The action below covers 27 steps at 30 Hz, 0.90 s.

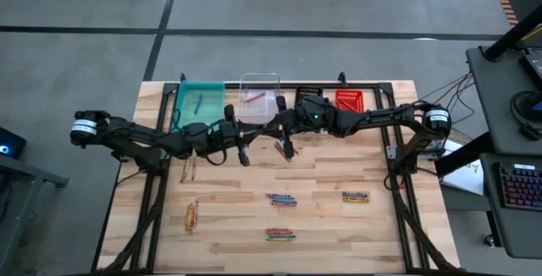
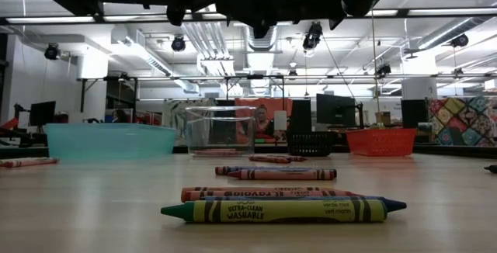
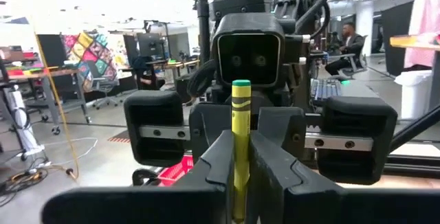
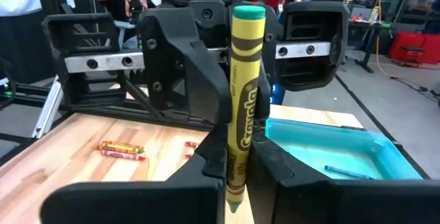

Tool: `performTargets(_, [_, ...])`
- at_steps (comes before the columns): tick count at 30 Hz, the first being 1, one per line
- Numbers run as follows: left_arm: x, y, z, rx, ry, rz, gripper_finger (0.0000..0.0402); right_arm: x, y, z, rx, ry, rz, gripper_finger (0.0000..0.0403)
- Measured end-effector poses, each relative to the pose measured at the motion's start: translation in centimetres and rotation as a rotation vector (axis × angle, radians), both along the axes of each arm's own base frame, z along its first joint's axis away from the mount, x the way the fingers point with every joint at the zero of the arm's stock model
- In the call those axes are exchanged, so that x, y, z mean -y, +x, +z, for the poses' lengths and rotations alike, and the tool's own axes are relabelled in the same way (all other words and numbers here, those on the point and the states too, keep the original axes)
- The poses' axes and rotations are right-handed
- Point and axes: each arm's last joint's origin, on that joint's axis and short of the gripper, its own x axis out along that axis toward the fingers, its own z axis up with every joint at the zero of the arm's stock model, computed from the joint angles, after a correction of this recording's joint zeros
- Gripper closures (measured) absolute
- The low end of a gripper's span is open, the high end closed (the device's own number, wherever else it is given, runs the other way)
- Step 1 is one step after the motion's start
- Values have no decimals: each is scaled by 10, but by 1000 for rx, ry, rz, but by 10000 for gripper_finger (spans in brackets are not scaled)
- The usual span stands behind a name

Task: Sort crayons
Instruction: Put the green crayon into the black bin

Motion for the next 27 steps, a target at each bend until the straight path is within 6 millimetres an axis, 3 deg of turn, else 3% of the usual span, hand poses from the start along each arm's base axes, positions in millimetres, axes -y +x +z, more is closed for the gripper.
performTargets(9, [-1, -1, -3, -27, -3, 19, 301, 14, -2, -2, -139, 67, -112, 388])
performTargets(15, [-4, -4, -3, -54, -17, 109, 273, 39, -8, 4, -452, -25, -402, 388])
performTargets(20, [-4, -7, -1, -54, -20, 116, 270, 68, -24, 7, -692, -110, -620, 389])
performTargets(27, [-7, -10, 1, -58, -30, 222, 270, 117, -61, -6, -835, 173, -856, 389])
